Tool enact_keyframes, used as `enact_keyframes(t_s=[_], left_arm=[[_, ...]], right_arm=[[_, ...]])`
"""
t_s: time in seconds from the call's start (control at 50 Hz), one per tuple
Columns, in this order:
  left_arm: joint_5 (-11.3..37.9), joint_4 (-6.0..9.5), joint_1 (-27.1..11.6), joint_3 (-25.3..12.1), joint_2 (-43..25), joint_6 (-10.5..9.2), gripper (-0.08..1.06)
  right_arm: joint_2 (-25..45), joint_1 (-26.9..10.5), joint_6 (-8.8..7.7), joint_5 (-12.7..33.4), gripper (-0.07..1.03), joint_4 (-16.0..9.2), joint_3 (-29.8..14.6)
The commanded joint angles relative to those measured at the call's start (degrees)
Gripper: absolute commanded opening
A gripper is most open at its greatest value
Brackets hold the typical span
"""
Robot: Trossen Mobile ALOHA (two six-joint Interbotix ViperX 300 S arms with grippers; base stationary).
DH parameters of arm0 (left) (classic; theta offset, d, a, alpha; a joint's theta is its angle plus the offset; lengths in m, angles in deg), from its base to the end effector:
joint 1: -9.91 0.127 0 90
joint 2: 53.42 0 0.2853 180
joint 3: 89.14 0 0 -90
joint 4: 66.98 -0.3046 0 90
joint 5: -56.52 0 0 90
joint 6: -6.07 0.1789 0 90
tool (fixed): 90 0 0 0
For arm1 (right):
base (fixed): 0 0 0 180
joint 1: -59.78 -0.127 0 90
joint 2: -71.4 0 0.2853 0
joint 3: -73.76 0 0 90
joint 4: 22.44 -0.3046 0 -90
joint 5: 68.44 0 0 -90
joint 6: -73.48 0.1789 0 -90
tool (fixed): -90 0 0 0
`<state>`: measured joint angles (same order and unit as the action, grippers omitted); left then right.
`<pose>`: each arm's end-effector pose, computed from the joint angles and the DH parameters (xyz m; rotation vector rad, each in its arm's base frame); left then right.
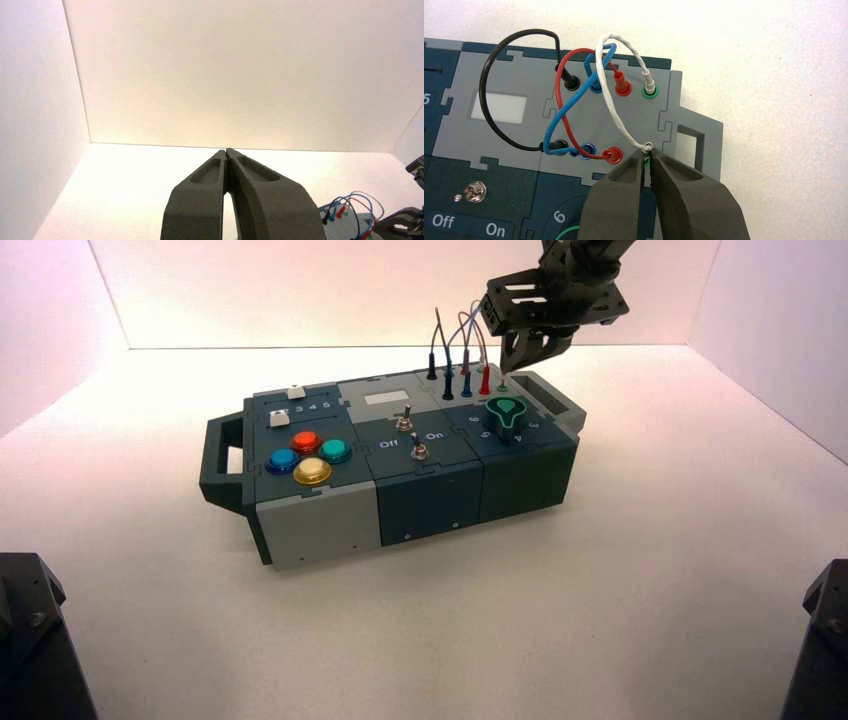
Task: Insert the white wire.
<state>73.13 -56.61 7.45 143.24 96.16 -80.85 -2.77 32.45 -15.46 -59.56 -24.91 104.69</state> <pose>0.2320 -0.0192 0.2812 -0.1202 0.1653 -0.0845 0.3437 0.1790 0.0319 -0.1730 0.9650 0.4150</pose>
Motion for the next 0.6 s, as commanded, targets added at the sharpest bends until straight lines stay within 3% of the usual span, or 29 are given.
enact_keyframes(t_s=[0.02,0.18,0.3,0.6], left_arm=[[-0.6,-0.09,0.3,-1.6,-0.4,0.18,-0.03],[-0.6,-0.09,0.4,-1.7,-0.5,0.18,-0.03],[-0.6,-0.09,0.4,-1.7,-0.6,0.18,-0.03],[-0.6,-0.09,1.1,-1.7,-0.5,0.18,-0.03]], right_arm=[[0.0,-0.2,0.26,1.1,-0.02,-0.2,-0.4],[1.1,-0.2,0.26,2.4,-0.02,-0.2,-1.6],[4.4,-0.3,0.26,6.6,-0.02,-0.2,-4.7],[4.1,-0.4,0.26,10.2,-0.02,-0.2,-5.3]])
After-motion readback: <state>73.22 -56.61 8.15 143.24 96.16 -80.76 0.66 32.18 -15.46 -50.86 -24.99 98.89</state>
